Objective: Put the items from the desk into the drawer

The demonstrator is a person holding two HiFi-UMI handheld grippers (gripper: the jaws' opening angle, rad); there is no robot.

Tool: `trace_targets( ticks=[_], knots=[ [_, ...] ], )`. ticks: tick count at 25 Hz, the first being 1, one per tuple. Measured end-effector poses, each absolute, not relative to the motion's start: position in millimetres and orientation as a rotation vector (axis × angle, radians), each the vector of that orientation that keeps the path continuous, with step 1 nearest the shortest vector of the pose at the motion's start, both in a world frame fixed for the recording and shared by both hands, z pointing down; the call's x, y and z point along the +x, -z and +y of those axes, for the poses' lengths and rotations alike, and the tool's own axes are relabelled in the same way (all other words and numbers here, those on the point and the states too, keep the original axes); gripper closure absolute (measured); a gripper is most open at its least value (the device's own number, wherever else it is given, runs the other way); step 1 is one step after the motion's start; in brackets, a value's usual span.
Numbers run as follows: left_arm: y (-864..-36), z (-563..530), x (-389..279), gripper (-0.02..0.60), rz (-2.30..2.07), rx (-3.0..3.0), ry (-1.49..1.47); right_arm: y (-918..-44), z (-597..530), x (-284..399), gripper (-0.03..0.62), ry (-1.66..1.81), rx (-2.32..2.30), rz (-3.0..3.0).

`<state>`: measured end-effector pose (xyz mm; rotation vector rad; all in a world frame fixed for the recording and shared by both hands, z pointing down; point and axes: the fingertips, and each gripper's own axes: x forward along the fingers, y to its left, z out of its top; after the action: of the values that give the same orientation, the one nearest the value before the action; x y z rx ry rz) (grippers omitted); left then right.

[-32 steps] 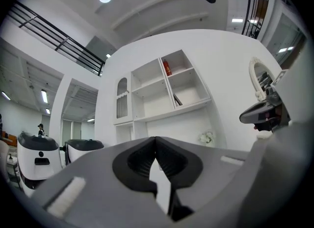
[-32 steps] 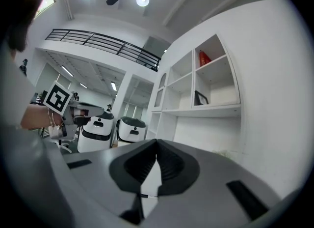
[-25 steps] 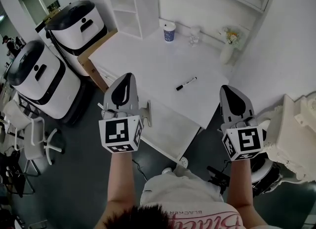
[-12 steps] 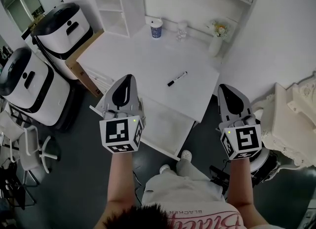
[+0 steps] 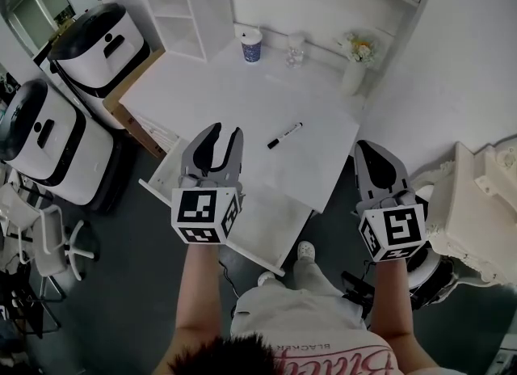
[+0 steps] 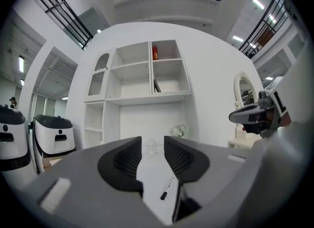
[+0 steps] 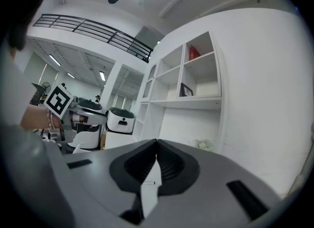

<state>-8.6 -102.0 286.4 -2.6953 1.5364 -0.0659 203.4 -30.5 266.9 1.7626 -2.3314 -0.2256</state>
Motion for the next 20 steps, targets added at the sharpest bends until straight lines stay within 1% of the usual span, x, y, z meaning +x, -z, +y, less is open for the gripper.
trace_targets(
  ticks=[2, 5, 13, 20],
  knots=[
    [-298, -112, 7, 0.427, 1.527, -2.740, 0.096, -274, -41, 214, 0.586, 0.192, 1.744, -2.346],
    [-314, -127, 28, 0.339, 1.511, -2.790, 0.136, -289, -56, 227, 0.586, 0.141, 1.706, -2.364],
    [-360, -170, 68, 0.334, 1.525, -2.811, 0.328, -326, -97, 255, 0.586, 0.032, 1.627, -2.386],
    [-418, -201, 102, 0.335, 1.474, -2.893, 0.528, -361, -119, 272, 0.586, -0.085, 1.595, -2.384]
  ],
)
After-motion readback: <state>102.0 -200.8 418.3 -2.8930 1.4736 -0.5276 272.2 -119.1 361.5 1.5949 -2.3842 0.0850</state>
